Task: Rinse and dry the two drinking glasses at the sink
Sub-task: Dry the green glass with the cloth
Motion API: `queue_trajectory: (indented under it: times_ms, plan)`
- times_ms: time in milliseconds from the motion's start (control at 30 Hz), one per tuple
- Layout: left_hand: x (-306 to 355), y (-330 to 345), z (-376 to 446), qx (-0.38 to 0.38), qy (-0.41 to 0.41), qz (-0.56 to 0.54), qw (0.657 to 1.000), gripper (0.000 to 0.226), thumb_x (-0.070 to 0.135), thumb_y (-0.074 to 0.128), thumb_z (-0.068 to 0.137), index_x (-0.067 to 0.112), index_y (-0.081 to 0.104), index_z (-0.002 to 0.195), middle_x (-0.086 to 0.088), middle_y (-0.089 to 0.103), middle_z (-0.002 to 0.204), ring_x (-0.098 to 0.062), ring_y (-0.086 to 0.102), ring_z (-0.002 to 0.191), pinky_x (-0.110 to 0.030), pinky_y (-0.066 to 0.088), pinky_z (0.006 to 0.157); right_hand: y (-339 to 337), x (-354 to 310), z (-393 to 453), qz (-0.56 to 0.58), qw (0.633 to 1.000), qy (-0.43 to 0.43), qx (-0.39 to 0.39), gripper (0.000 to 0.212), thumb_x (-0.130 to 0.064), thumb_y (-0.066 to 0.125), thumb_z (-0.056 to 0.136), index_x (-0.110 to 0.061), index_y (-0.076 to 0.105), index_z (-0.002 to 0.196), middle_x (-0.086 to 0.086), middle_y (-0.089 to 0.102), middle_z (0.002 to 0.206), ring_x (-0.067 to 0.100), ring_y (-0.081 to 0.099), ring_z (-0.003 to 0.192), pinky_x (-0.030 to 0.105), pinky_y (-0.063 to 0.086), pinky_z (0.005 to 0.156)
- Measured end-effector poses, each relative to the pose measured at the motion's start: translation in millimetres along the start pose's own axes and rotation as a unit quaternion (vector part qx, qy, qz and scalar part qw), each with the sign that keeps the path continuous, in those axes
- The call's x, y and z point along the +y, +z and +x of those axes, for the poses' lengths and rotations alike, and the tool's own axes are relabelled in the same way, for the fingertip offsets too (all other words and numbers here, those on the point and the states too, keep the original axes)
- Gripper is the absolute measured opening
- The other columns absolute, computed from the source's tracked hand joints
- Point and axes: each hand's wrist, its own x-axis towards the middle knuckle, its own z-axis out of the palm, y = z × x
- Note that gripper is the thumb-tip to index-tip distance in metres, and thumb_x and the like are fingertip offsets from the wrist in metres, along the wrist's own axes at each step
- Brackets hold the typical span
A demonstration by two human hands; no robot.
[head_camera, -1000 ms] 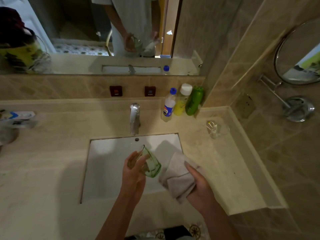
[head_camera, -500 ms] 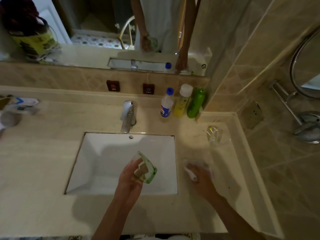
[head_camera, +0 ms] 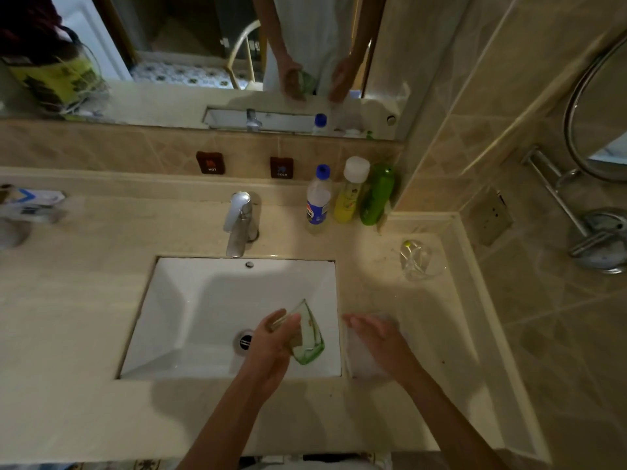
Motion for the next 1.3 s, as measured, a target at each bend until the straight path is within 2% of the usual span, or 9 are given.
queue_trajectory:
  times_ms: [167, 267, 400, 500, 633, 767, 933, 1100, 1300]
  plan:
    - [-4, 34, -5, 0.016, -0.001, 0.034, 0.999, 0.080, 0.030, 0.083, 0.075, 0.007, 0.043, 0.141, -0.023, 0.063, 0.131, -0.038, 0.066, 0.116, -0.056, 0.055, 0.100, 21, -35, -14, 0.085, 0.991, 0.001, -0.103, 0.040, -0.061, 0.055, 0.088, -0.042, 0.059, 0.124, -0.024, 0.067, 0.120, -0.003, 0.061, 0.115, 0.025, 0.050, 0.100]
    - [-3, 44, -9, 0.000, 0.002, 0.005, 1.000, 0.076, 0.053, 0.068, 0.085, 0.003, 0.052, 0.140, -0.017, 0.071, 0.124, -0.031, 0.069, 0.116, -0.053, 0.054, 0.103, 12, -41, -9, 0.104, 0.988, -0.013, -0.111, 0.036, -0.048, 0.062, 0.091, -0.038, 0.058, 0.125, -0.012, 0.070, 0.120, 0.008, 0.066, 0.112, 0.031, 0.053, 0.096]
    - [-9, 46, -14, -0.043, -0.025, -0.027, 0.998, 0.069, 0.061, 0.038, 0.093, 0.014, 0.056, 0.141, -0.006, 0.068, 0.137, -0.022, 0.059, 0.133, -0.042, 0.044, 0.112, 0, -28, -1, 0.132, 0.989, -0.010, -0.072, 0.051, -0.021, 0.077, 0.085, -0.023, 0.053, 0.130, -0.001, 0.069, 0.122, 0.016, 0.066, 0.114, 0.035, 0.055, 0.095]
    - [-17, 42, -16, -0.067, -0.027, -0.012, 0.997, 0.074, 0.062, 0.021, 0.102, 0.013, 0.057, 0.144, -0.004, 0.062, 0.147, -0.018, 0.054, 0.140, -0.043, 0.039, 0.118, -4, -9, 7, 0.143, 0.989, 0.017, -0.031, 0.060, -0.023, 0.085, 0.075, -0.023, 0.053, 0.126, 0.000, 0.067, 0.121, 0.013, 0.065, 0.112, 0.035, 0.057, 0.092]
    - [-22, 41, -17, -0.064, -0.010, 0.019, 0.998, 0.078, 0.059, 0.017, 0.105, 0.003, 0.063, 0.135, -0.011, 0.068, 0.137, -0.022, 0.062, 0.132, -0.045, 0.043, 0.114, -12, 17, 21, 0.196, 0.979, 0.050, -0.017, 0.067, -0.014, 0.090, 0.067, -0.014, 0.055, 0.124, 0.006, 0.067, 0.122, 0.022, 0.064, 0.115, 0.036, 0.057, 0.089]
    - [-30, 26, -4, 0.021, 0.037, 0.166, 0.985, 0.053, 0.045, 0.034, 0.109, 0.007, 0.069, 0.117, -0.013, 0.077, 0.114, -0.027, 0.072, 0.111, -0.045, 0.053, 0.102, -22, 30, 35, 0.204, 0.976, 0.079, -0.002, 0.088, -0.032, 0.100, 0.038, -0.018, 0.059, 0.115, 0.003, 0.069, 0.112, 0.022, 0.065, 0.103, 0.038, 0.054, 0.090]
    - [-60, -36, 33, 0.201, 0.140, 0.496, 0.833, 0.047, 0.047, 0.045, 0.101, 0.013, 0.061, 0.072, -0.009, 0.065, 0.075, -0.034, 0.066, 0.081, -0.036, 0.042, 0.070, -38, 31, 60, 0.183, 0.974, 0.099, 0.090, 0.074, -0.007, 0.094, 0.052, -0.015, 0.054, 0.113, -0.002, 0.061, 0.112, 0.010, 0.062, 0.101, 0.017, 0.053, 0.071]
    - [-100, -93, 56, 0.249, 0.121, 0.750, 0.601, 0.054, 0.050, 0.040, 0.090, 0.011, 0.075, 0.077, -0.017, 0.071, 0.080, -0.039, 0.067, 0.087, -0.047, 0.052, 0.077, -45, 41, 97, 0.148, 0.968, 0.097, 0.176, 0.074, 0.000, 0.090, 0.059, -0.020, 0.051, 0.119, -0.012, 0.056, 0.114, 0.007, 0.055, 0.104, 0.020, 0.054, 0.077]
    - [-107, -89, 54, 0.256, 0.131, 0.780, 0.556, 0.039, 0.040, 0.042, 0.085, 0.017, 0.071, 0.075, -0.010, 0.068, 0.079, -0.033, 0.066, 0.089, -0.046, 0.042, 0.083, -44, 48, 131, 0.101, 0.964, 0.096, 0.228, 0.086, -0.019, 0.090, 0.057, -0.033, 0.048, 0.131, -0.012, 0.057, 0.126, 0.009, 0.057, 0.114, 0.030, 0.051, 0.096]
